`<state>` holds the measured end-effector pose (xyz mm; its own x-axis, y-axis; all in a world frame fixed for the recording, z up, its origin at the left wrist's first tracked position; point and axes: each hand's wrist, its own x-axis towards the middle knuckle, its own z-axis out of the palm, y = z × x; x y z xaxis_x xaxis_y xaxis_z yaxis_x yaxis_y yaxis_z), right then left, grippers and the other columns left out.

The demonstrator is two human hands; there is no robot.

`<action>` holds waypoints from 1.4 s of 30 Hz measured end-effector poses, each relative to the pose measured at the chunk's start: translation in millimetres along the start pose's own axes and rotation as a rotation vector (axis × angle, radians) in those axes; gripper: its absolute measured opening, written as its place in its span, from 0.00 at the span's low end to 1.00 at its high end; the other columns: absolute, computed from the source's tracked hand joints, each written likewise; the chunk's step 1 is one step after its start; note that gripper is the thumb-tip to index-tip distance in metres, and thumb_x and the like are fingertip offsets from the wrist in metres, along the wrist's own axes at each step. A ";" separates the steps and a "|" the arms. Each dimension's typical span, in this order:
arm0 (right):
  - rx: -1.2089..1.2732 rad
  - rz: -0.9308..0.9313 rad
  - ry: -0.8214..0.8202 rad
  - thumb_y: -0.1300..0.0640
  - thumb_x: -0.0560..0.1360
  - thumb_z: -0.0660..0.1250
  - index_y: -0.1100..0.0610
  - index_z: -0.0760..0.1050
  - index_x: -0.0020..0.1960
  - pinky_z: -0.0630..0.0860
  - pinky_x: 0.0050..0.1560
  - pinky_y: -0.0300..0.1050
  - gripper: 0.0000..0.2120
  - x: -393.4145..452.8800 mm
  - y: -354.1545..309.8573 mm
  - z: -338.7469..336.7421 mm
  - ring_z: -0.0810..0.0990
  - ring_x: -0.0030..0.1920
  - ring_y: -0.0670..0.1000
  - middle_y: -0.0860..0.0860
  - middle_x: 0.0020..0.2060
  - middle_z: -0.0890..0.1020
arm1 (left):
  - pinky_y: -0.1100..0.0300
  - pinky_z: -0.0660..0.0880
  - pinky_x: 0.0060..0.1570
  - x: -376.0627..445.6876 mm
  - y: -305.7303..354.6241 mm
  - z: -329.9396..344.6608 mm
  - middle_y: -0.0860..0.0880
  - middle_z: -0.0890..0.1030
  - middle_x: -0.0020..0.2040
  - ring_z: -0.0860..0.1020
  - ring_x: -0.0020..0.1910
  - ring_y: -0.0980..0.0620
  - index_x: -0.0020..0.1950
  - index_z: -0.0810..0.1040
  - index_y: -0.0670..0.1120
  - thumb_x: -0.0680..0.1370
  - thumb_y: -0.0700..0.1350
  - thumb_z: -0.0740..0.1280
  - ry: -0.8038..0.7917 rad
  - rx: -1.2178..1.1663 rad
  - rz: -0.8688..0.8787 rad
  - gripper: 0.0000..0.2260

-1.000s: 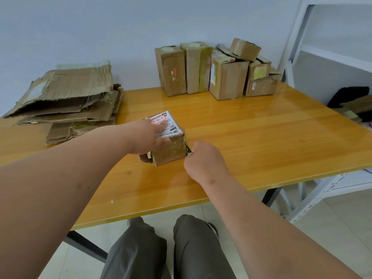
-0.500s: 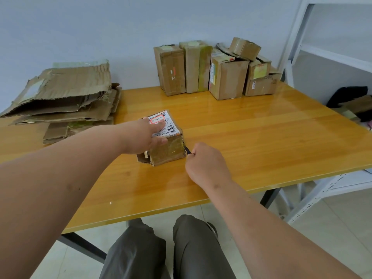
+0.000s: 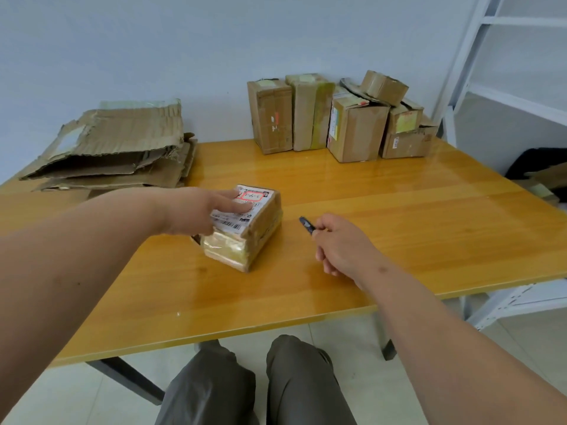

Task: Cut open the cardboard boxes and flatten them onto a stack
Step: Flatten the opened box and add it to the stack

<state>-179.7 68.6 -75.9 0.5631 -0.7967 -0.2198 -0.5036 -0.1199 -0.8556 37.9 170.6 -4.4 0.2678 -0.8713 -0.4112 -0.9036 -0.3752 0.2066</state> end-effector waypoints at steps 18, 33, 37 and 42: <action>0.010 -0.152 0.013 0.52 0.76 0.69 0.53 0.75 0.53 0.68 0.36 0.43 0.08 30.2 -32.4 39.9 0.74 0.40 0.48 0.49 0.43 0.77 | 0.47 0.82 0.46 -7.7 -33.2 41.4 0.48 0.82 0.45 0.82 0.43 0.49 0.51 0.74 0.46 0.76 0.58 0.68 0.529 -0.511 -0.313 0.16; 0.296 -0.097 0.025 0.52 0.79 0.67 0.57 0.76 0.53 0.61 0.29 0.46 0.08 21.6 -16.1 36.6 0.63 0.26 0.50 0.50 0.33 0.70 | 0.52 0.76 0.56 -20.8 -26.4 48.1 0.44 0.82 0.56 0.80 0.54 0.48 0.67 0.69 0.51 0.66 0.54 0.75 0.317 -1.208 -0.120 0.32; 0.289 -0.089 0.023 0.54 0.79 0.67 0.55 0.77 0.52 0.61 0.28 0.46 0.05 20.6 -10.3 33.1 0.64 0.24 0.50 0.51 0.33 0.73 | 0.51 0.70 0.59 -25.1 -17.2 44.3 0.46 0.81 0.54 0.78 0.53 0.49 0.64 0.68 0.51 0.62 0.58 0.76 0.255 -1.046 -0.178 0.34; 0.311 -0.087 0.001 0.57 0.78 0.68 0.55 0.78 0.51 0.59 0.25 0.43 0.03 17.7 -4.6 32.2 0.62 0.23 0.50 0.47 0.29 0.74 | 0.53 0.61 0.62 -24.6 -17.5 43.3 0.49 0.78 0.56 0.73 0.55 0.52 0.68 0.69 0.50 0.61 0.60 0.76 0.236 -1.001 -0.229 0.39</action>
<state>-146.4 74.1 -90.9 0.5947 -0.7917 -0.1398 -0.2296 -0.0006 -0.9733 32.7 212.3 -36.3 0.5525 -0.7460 -0.3719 -0.1635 -0.5345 0.8292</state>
